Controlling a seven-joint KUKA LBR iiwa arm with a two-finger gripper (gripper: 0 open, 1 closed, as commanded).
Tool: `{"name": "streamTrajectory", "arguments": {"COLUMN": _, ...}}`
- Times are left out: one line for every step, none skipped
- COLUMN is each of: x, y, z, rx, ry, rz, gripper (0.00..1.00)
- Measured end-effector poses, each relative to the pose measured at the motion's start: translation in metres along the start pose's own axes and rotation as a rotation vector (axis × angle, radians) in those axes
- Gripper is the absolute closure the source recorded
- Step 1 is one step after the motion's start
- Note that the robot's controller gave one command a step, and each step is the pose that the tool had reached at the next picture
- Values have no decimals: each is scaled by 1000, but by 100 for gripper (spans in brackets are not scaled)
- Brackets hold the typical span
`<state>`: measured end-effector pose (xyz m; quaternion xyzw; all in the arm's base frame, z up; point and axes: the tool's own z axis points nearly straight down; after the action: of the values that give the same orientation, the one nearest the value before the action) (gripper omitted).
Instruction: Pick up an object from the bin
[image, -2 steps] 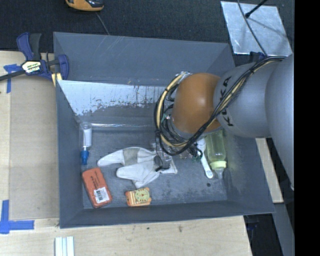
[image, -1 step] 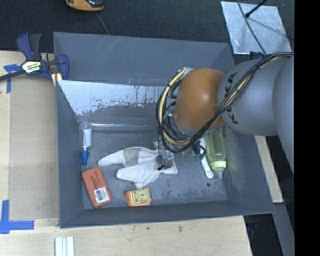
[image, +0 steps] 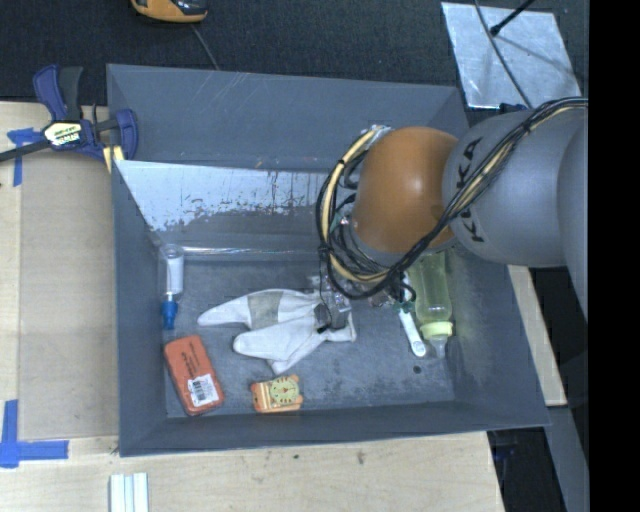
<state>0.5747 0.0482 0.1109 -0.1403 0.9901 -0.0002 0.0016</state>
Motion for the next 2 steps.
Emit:
{"name": "streamTrajectory", "arguments": {"x": -1, "y": 0, "z": -7, "rx": 1, "ry": -5, "rz": 0, "gripper": 100}}
{"name": "streamTrajectory", "arguments": {"x": 1, "y": 0, "z": -14, "rx": -1, "ry": 4, "rz": 0, "gripper": 100}}
